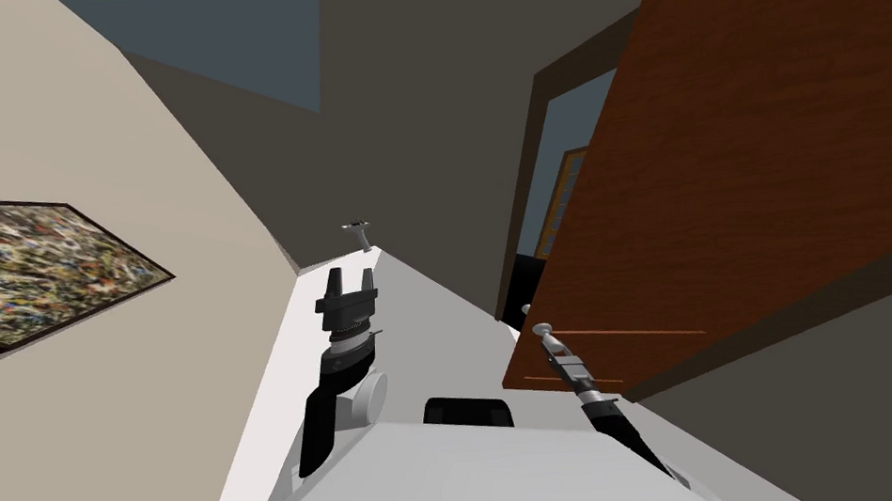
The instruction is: Pull the door open
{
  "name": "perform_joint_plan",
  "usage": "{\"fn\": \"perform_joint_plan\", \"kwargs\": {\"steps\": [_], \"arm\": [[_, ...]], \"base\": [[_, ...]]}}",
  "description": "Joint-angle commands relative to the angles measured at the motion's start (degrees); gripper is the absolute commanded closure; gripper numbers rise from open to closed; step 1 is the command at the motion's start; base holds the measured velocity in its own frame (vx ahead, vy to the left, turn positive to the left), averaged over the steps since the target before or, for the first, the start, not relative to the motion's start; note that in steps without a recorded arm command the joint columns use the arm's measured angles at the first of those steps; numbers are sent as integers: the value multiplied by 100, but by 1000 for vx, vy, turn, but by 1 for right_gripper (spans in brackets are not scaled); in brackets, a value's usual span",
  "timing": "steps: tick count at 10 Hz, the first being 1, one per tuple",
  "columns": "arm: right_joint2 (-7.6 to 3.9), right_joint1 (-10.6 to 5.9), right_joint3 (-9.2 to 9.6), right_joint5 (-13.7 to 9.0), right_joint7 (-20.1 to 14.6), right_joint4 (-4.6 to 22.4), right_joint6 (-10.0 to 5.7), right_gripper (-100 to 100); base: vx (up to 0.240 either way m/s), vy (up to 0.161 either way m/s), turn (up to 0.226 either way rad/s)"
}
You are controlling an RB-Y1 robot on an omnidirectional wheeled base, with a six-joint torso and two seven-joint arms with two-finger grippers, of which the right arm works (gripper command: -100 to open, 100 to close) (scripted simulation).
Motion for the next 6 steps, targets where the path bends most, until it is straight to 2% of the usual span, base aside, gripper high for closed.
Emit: {"fn": "perform_joint_plan", "kwargs": {"steps": [1,2,3,6], "arm": [[-86,60,82,42,-108,29,-180,100],[-137,99,138,69,-168,30,-259,100],[-104,101,114,56,-112,-9,-160,100],[-173,149,215,102,-229,89,-362,100]], "base": [[-176,-61,96],[-162,-33,80],[-73,-13,13],[-186,-54,162]]}}
